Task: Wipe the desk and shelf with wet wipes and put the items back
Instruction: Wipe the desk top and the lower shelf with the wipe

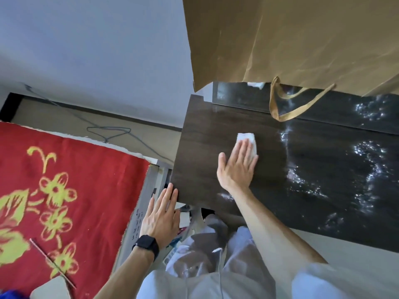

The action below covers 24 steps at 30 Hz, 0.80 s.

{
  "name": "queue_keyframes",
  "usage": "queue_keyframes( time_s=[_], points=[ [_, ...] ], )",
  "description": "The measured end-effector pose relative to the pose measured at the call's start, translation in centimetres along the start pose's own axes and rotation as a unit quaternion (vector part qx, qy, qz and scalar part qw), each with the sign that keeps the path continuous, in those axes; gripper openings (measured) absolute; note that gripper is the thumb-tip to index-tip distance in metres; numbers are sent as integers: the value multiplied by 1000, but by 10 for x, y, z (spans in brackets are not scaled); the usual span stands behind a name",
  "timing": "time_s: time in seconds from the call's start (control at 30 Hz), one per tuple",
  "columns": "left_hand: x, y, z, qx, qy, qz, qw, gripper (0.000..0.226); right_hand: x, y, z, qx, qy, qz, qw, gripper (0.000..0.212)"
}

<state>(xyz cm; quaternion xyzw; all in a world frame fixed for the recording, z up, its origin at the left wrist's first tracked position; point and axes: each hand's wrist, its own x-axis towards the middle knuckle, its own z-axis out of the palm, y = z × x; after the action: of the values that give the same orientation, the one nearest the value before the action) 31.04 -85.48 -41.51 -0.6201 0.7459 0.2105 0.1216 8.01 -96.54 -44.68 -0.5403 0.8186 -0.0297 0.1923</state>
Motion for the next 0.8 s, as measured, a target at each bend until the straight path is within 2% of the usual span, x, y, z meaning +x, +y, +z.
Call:
queue_keyframes(
  time_s=[0.07, 0.13, 0.2, 0.27, 0.37, 0.43, 0.5, 0.57, 0.6, 0.67, 0.73, 0.8],
  points=[
    [-7, -4, 3, 1, -11, -5, 1000, 62, -29, -37, 21, -15, -17, -133, 991, 74],
    [-12, -6, 4, 17, -21, -2, 1000, 61, -67, -52, 38, -34, -51, -230, 971, 72],
    [-12, -6, 6, 24, -18, -3, 1000, 60, -93, -37, 44, -47, -75, -296, 951, 70],
    [-11, 0, 6, 5, -7, -15, 1000, 62, -105, 3, 39, -61, -76, -324, 941, 68],
    [-13, 9, 12, -26, -13, -36, 999, 72, -108, 88, 19, -84, -46, -262, 960, 67],
    [-14, 13, 12, -26, -12, -44, 999, 72, -102, 136, 2, -85, -20, -137, 987, 69],
    [-15, 15, 11, -25, -13, -48, 998, 71, -95, 150, -7, -57, 3, -2, 998, 72],
    [-15, 13, 10, -26, -15, -48, 998, 71, -94, 122, -2, -29, 27, 46, 998, 75],
    [-16, 13, 9, -30, -17, -46, 998, 71, -97, 97, 5, -23, 32, 25, 999, 75],
    [-18, 12, 6, -31, -16, -36, 999, 71, -110, 38, 27, -22, 15, -85, 996, 72],
    [-18, 10, 3, -21, -23, -21, 999, 72, -124, -11, 49, -36, -20, -206, 978, 70],
    [-21, 9, 1, -15, -38, -14, 999, 74, -128, -26, 55, -56, -56, -295, 952, 66]
  ],
)
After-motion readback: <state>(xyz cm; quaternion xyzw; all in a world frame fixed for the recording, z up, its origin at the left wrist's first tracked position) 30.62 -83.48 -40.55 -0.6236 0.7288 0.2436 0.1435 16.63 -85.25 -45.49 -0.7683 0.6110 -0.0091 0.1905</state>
